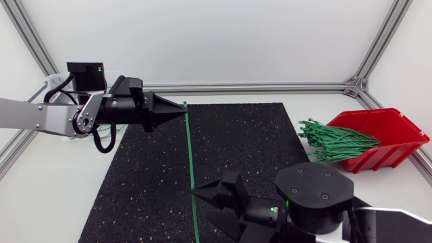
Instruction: Take a green cable tie from the red box, thread the tail through the head to close it, then place it in the transparent bin on the left.
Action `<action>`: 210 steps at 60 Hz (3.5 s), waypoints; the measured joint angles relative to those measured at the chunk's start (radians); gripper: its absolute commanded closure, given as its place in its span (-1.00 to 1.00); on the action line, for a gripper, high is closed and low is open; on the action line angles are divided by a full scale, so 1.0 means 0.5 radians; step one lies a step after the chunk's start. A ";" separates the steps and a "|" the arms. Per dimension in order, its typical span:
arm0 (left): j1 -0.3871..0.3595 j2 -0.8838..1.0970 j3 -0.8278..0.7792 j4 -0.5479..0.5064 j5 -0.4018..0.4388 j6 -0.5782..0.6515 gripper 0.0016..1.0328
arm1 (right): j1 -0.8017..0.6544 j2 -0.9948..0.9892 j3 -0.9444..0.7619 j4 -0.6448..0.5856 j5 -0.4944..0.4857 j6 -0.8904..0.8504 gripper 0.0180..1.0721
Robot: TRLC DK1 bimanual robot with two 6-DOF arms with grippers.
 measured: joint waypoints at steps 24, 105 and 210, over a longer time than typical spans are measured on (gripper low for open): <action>0.038 0.156 0.036 -0.066 0.163 -0.093 0.93 | 0.076 0.100 -0.121 0.440 -0.116 -0.090 0.28; 0.053 0.295 0.156 -0.153 0.194 -0.094 0.93 | 0.153 0.281 -0.180 0.807 -0.115 -0.136 0.66; -0.195 -0.117 -0.134 0.346 -0.195 0.444 0.93 | -0.764 0.241 1.038 -1.398 -2.012 2.584 0.90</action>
